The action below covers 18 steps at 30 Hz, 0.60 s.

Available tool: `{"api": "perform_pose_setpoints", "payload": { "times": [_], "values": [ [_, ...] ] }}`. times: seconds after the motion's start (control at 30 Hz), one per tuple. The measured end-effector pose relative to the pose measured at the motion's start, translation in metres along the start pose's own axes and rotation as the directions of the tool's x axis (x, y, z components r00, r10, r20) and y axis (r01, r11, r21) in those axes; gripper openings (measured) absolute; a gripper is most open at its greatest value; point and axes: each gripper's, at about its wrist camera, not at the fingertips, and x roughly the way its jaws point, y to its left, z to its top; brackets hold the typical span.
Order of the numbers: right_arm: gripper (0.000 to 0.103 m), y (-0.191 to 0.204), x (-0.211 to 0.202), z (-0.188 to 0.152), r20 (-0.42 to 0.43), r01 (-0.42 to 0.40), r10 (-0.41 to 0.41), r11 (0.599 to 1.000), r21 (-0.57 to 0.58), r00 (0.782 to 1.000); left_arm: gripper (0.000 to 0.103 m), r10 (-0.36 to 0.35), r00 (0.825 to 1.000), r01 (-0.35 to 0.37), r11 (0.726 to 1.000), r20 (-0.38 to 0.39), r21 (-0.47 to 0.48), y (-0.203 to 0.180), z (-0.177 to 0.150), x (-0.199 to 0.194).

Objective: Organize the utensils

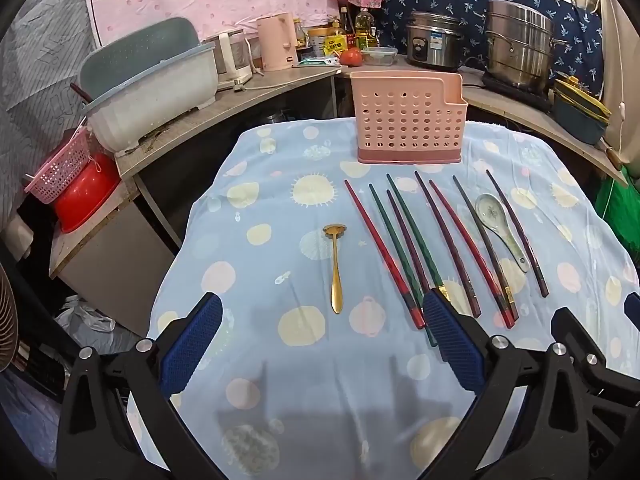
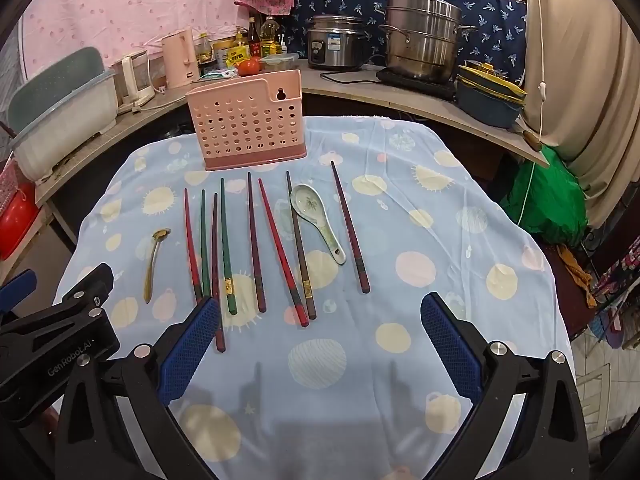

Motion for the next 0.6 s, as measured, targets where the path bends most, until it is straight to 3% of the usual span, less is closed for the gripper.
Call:
{"api": "perform_pose_setpoints", "payload": {
  "times": [0.6],
  "values": [
    [0.096,-0.0034,-0.0052,0.0035,0.01,0.012,-0.012,1.0,-0.002,1.0,0.096,-0.012,1.0,0.012,1.0,0.005,0.003,0.0021,0.0011,-0.0054]
  ]
}}
